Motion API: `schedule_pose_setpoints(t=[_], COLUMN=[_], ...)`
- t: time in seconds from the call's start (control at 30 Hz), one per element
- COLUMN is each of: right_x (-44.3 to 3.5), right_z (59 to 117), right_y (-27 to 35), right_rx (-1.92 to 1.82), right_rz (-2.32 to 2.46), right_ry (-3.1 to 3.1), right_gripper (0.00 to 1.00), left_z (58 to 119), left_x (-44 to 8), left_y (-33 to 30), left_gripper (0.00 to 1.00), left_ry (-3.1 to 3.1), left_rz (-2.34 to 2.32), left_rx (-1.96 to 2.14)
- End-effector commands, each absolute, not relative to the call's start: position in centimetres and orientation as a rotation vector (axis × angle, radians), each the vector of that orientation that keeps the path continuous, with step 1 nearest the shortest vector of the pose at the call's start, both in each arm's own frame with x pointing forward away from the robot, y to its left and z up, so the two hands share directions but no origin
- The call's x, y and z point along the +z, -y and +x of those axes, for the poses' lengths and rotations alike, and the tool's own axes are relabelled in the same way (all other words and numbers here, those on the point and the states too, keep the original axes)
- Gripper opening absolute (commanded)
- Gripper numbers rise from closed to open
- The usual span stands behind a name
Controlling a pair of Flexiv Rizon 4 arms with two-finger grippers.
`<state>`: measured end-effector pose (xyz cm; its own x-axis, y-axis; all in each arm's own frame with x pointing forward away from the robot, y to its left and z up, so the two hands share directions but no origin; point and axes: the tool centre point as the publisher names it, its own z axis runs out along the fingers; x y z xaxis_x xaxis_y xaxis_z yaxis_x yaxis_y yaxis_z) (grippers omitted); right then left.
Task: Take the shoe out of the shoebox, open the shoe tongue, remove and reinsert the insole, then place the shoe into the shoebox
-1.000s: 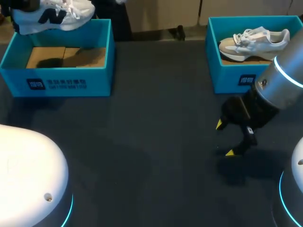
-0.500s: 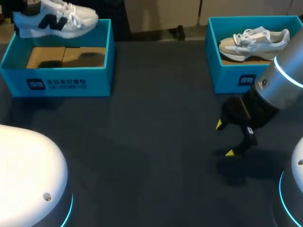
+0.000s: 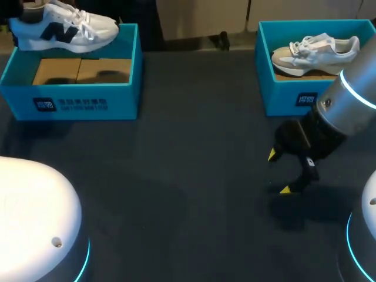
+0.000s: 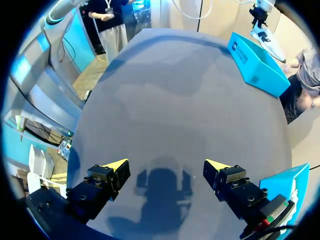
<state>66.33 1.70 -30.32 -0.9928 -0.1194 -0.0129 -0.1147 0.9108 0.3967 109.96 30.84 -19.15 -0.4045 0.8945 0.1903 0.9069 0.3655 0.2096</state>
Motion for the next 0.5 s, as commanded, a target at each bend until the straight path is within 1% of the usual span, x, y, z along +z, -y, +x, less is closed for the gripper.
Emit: schedule_pose_setpoints(t=[0.03, 0.1, 0.13, 0.17, 0.5], right_x=[-30.42, -30.42, -30.42, -30.42, -30.42], right_z=[66.26, 66.26, 66.26, 66.26, 66.26], right_y=[-1.72, -1.72, -1.72, -1.72, -1.72], right_rx=[-0.631, -0.631, -0.631, -0.631, -0.631], right_rz=[0.188, 0.188, 0.188, 0.188, 0.188], right_ry=[3.062, 3.062, 3.062, 3.062, 3.062], right_gripper=[1.00, 1.00, 1.00, 1.00, 1.00], left_z=[111.27, 111.57, 111.85, 111.91, 111.91], left_x=[-19.89, -20.41, -20.59, -19.91, -19.91], left_y=[-30.86, -30.99, -30.99, -31.36, -31.36], left_gripper=[0.00, 0.00, 0.00, 0.00, 0.00], left_ry=[2.529, 2.503, 2.518, 2.510, 2.510], left_rz=[-1.711, -1.715, -1.688, -1.729, -1.729], left_rx=[-0.442, -0.376, -0.406, -0.358, -0.358])
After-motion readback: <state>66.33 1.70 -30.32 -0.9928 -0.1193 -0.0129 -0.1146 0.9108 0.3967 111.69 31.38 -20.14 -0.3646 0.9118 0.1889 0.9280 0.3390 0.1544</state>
